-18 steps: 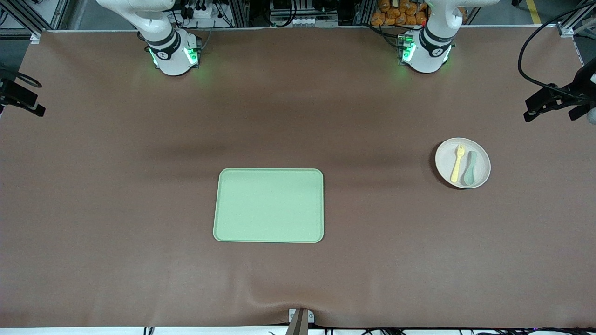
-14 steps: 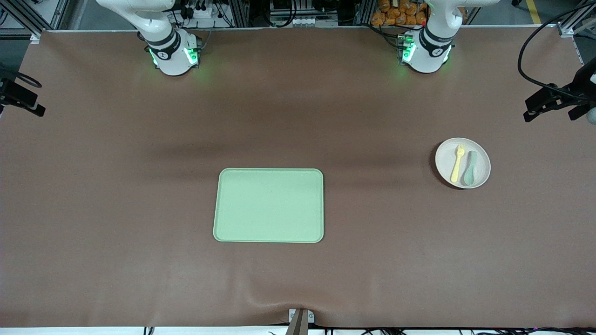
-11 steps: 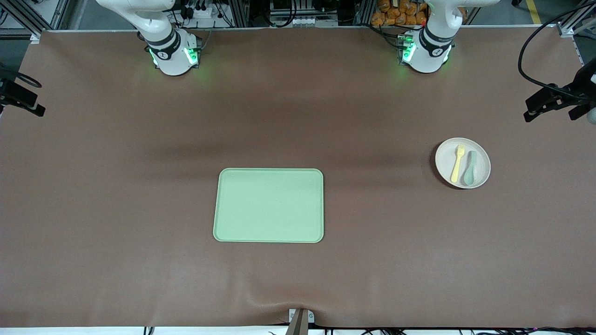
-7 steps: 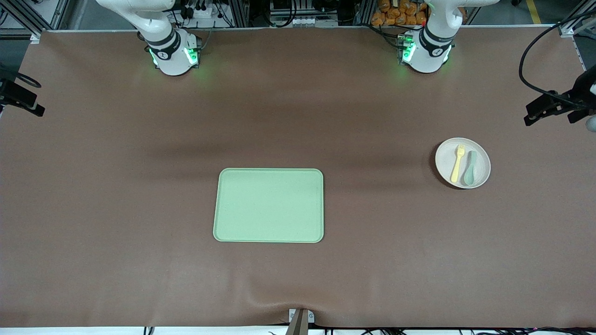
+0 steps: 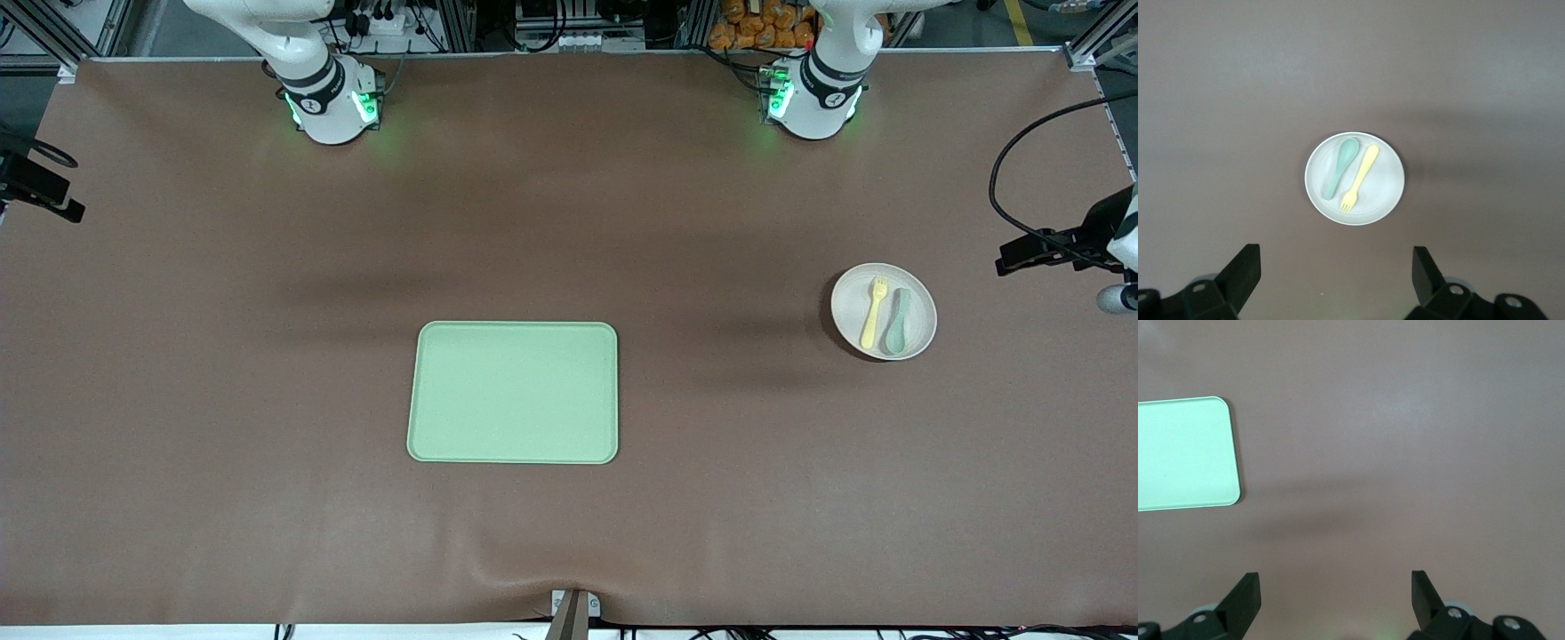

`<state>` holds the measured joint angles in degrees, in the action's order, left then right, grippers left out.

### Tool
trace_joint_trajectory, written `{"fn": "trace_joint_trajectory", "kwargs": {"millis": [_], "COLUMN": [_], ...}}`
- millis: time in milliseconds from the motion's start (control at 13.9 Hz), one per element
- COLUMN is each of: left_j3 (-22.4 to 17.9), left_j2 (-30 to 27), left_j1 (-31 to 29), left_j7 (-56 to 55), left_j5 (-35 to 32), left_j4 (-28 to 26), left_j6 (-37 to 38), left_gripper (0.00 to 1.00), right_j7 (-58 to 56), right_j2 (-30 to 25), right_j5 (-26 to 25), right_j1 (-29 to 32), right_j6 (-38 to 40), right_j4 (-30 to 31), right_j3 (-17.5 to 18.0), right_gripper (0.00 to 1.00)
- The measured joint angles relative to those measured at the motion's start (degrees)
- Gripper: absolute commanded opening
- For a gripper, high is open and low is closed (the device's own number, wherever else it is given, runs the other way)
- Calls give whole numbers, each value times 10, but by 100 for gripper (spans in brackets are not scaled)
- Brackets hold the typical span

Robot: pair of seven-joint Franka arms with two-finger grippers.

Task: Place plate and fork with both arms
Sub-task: 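Move the left gripper toward the white plate's rim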

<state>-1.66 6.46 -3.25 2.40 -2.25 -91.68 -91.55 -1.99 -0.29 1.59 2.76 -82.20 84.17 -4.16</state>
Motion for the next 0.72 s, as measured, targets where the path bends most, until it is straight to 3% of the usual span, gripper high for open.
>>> {"fn": "trace_joint_trajectory", "kwargs": {"millis": [358, 717], "left_j3": [-1, -1], "left_j2": [59, 98], "left_j1": [-53, -66], "left_j7": [85, 99], "left_j5": [-3, -4], "left_j4": [-17, -47], "left_j6": [-75, -127], "left_gripper": [100, 100], "right_j7": [0, 0], "right_j2": [0, 0], "right_j5": [0, 0], "right_j1": [0, 0], "right_j6": [0, 0], "right_j4": [0, 0], "right_j3": [-1, -1], "right_gripper": [100, 100]}}
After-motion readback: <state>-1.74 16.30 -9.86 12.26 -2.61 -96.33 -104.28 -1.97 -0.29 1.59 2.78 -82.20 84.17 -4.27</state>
